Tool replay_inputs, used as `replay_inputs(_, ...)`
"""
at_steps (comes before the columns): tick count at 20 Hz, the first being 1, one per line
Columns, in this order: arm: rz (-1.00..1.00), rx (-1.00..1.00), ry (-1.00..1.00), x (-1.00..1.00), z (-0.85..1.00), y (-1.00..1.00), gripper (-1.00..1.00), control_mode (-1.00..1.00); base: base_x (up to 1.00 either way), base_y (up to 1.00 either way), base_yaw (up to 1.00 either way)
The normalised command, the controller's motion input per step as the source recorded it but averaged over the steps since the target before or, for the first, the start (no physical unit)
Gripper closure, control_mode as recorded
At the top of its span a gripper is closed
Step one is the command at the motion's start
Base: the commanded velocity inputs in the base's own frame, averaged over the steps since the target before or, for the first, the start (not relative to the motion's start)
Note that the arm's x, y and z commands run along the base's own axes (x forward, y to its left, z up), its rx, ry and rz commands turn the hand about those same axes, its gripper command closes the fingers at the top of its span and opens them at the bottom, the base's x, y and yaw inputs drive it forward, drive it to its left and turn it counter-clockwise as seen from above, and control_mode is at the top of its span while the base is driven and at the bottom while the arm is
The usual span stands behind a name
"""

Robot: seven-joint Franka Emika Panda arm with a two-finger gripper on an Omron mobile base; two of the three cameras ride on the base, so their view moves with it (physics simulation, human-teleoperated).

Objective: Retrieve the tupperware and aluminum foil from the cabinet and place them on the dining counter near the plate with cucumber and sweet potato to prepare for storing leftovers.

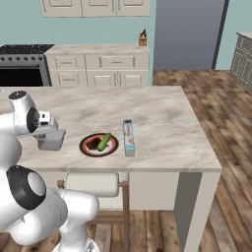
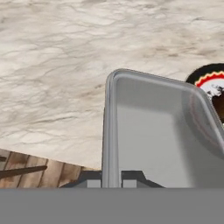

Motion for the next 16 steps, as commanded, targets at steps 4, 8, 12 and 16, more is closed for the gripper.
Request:
replay_inputs(4,-0.04,0.0,-0.05,0.15,-0.35,0.0,1.0,-1.0,0.0,0.0,0.0)
replay_inputs(8,-0.01,0.0,-0.05,0.22,-0.35,0.01,1.0,-1.0,0.0,0.0,0.0)
replay_inputs(12,0.0,0.0,-0.01,0.33,-0.33,0.0,1.0,-1.0,0.0,0.0,0.0)
replay_inputs(16,0.0,0.0,0.0,0.42,-0.27,0.0,1.0,-1.0,0.0,0.0,0.0)
